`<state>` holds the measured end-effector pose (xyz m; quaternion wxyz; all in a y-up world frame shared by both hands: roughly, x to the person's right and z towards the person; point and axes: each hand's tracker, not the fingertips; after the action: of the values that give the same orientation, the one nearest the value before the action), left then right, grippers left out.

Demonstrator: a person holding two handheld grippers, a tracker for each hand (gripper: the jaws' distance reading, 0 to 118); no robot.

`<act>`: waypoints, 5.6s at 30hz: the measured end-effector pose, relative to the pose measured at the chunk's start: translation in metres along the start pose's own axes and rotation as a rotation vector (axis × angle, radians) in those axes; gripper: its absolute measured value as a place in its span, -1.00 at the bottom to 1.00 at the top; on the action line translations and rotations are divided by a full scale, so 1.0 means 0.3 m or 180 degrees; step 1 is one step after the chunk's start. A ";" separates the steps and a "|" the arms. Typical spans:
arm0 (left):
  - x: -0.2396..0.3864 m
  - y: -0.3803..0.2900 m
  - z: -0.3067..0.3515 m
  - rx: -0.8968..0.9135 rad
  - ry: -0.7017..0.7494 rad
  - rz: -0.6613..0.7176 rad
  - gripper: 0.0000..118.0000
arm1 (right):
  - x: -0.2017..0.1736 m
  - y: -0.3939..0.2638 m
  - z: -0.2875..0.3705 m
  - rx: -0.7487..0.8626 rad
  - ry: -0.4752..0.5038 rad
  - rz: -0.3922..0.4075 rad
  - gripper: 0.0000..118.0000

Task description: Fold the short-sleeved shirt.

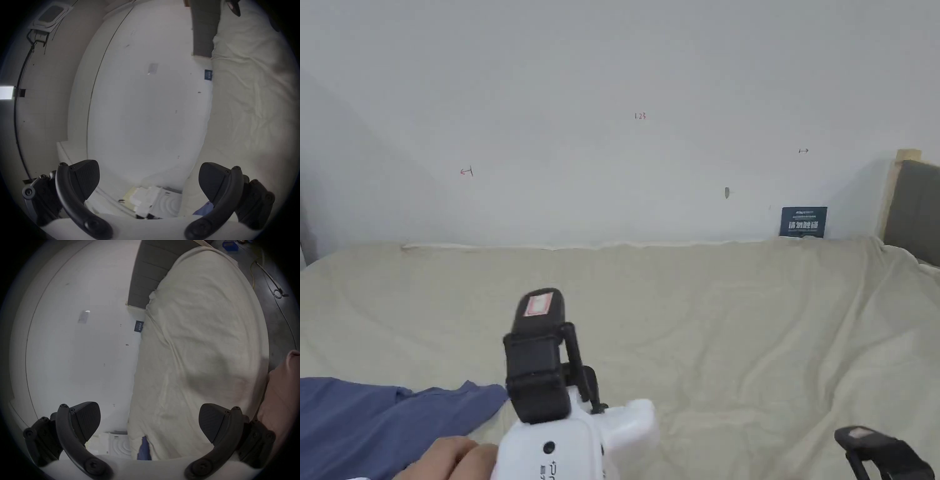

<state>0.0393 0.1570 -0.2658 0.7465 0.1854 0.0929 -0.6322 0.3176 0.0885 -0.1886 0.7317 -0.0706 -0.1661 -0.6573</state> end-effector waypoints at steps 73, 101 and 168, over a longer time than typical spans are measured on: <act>-0.118 -0.224 0.000 -0.1389 -0.1151 0.4375 1.00 | -0.263 -0.226 0.151 0.1328 0.0609 0.4344 0.86; -0.242 -0.582 0.043 -0.2055 -0.0473 0.4275 -1.00 | -0.403 -0.422 -0.013 0.0561 0.0882 0.4396 -0.99; -0.514 -1.114 -0.665 -0.2838 -0.1968 0.4614 -0.94 | -0.346 -0.412 -0.216 -0.1162 0.0780 0.4271 -0.99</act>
<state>-0.2968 0.3317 -0.4437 0.9558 -0.2860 -0.0150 0.0660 0.1971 0.1495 -0.2984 0.9689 -0.2048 0.1098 -0.0850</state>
